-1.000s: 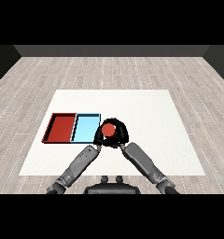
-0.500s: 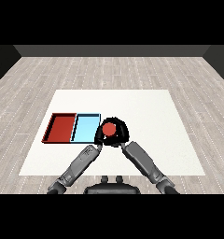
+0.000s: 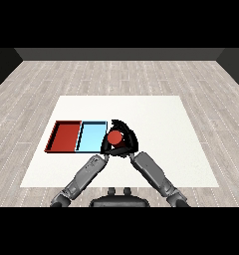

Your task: Pick the red can and put it in the red box

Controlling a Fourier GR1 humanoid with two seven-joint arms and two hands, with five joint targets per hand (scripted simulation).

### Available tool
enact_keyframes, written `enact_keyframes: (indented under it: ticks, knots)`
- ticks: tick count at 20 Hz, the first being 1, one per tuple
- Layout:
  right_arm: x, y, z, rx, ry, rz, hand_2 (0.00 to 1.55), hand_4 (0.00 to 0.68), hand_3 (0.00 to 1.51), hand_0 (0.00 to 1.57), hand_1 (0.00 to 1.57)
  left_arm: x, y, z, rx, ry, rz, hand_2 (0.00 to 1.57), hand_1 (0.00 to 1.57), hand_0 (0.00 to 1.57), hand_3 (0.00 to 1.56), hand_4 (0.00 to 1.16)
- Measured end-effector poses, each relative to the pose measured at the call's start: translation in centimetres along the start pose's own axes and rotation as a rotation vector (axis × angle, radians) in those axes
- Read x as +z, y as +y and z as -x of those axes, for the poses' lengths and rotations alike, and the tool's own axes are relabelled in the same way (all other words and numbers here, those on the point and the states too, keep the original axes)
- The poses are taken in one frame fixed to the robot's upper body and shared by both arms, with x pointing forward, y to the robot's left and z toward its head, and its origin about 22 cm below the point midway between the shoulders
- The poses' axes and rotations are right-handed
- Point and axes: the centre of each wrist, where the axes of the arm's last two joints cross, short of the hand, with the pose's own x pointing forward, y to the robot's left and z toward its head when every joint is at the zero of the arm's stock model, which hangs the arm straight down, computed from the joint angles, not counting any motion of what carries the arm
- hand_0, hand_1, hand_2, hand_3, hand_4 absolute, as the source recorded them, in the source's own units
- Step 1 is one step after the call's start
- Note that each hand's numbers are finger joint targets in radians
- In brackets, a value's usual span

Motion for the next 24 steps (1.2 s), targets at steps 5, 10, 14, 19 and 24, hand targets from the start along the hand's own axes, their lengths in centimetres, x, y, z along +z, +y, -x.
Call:
enact_keyframes:
  ticks: [5,10,14,19,24]
  knots:
    - [-0.2,-0.5,-1.0,0.024,-0.024,0.002,0.0,0.0,0.0,0.0,0.0,0.4,-0.6,0.0,0.003,-0.003,0.006,1.57,1.57,1.57,1.49,1.15]
    - [-1.0,-1.4,-2.3,0.079,-0.049,0.043,0.0,0.0,0.0,0.0,0.0,0.1,-0.2,0.5,0.007,-0.001,0.02,1.57,1.57,1.57,1.49,1.14]
    - [-1.8,-3.3,-5.3,0.083,-0.113,0.072,0.0,0.0,0.0,0.0,0.0,0.4,0.2,1.2,0.02,0.031,-0.008,1.57,1.57,1.57,1.49,1.12]
    - [-0.9,-5.9,-8.9,0.104,-0.189,0.13,0.0,0.0,0.0,0.0,0.0,0.8,2.3,1.6,-0.001,0.029,-0.041,1.57,1.57,1.57,1.46,1.13]
    - [0.5,-9.8,-9.7,0.115,-0.185,0.206,0.0,0.0,0.0,0.0,0.0,0.2,4.4,1.3,-0.036,0.01,-0.072,1.57,1.57,1.57,1.46,1.13]
